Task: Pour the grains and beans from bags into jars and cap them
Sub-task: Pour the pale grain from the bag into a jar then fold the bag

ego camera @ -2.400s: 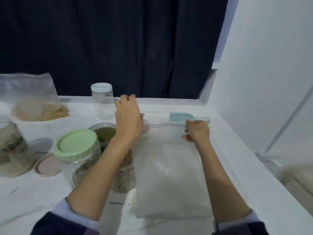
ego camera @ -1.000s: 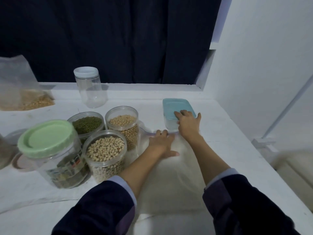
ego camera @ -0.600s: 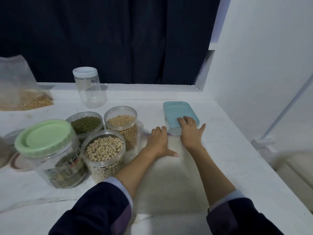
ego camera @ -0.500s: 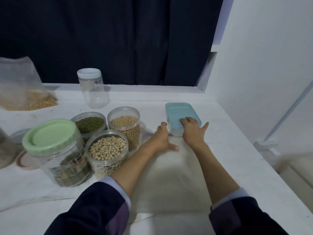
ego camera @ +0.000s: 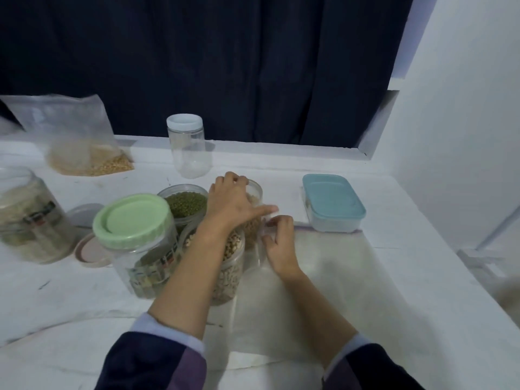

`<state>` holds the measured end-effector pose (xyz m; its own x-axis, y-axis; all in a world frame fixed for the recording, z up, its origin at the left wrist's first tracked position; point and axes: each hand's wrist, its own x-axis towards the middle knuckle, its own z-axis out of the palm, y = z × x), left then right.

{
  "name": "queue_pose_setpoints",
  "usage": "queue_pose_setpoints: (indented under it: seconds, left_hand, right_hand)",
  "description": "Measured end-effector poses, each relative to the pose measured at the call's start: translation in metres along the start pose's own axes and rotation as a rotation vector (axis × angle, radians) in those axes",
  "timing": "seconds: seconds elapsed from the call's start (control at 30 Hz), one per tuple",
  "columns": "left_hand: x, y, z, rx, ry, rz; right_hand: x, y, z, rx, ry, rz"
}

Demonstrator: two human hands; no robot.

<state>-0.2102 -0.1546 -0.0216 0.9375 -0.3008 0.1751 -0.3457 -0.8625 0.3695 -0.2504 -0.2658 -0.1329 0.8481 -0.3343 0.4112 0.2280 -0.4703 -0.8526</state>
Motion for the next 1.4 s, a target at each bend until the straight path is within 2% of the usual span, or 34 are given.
queue_pose_setpoints:
  seconds: [0.17, 0.27, 0.4, 0.53, 0.63, 0.7, 0.77, 1.0, 1.17, 1.3, 1.4]
  left_hand:
    - [0.007, -0.005, 0.006, 0.151, -0.120, -0.075]
    - [0.008, -0.003, 0.006, 0.140, 0.011, -0.094]
    - [0.004, -0.002, 0.000, -0.075, 0.202, -0.069]
    - [0.000, 0.001, -0.005, -0.184, 0.440, -0.028]
    - [0.000, 0.000, -0.006, -0.215, 0.487, 0.009]
    - [0.000, 0.001, -0.004, -0.204, 0.449, 0.018]
    - [0.001, 0.002, -0.002, -0.175, 0.385, 0.016]
    - [0.006, 0.001, 0.008, 0.021, 0.158, -0.032]
    - [0.006, 0.003, 0.007, 0.220, 0.024, -0.036]
    - [0.004, 0.010, -0.006, 0.184, -0.084, -0.116]
    - [-0.003, 0.017, -0.025, 0.058, -0.104, -0.137]
  right_hand:
    - [0.001, 0.001, 0.001, 0.000, 0.030, -0.001]
    - [0.001, 0.001, -0.001, -0.023, 0.031, 0.017]
    - [0.002, 0.008, 0.002, -0.129, -0.042, 0.012]
    - [0.006, 0.016, 0.003, -0.203, -0.080, 0.030]
    - [0.007, 0.018, 0.006, -0.385, -0.201, 0.019]
    - [0.008, 0.017, 0.008, -0.513, -0.280, 0.036]
    - [0.008, 0.016, 0.008, -0.537, -0.278, 0.052]
    - [0.004, 0.002, 0.001, -0.263, -0.214, 0.203]
    - [0.014, -0.009, 0.001, -0.358, -0.195, 0.287]
    - [0.034, -0.033, -0.006, -0.450, -0.315, 0.349]
    - [0.051, -0.063, -0.017, -0.413, -0.280, 0.413]
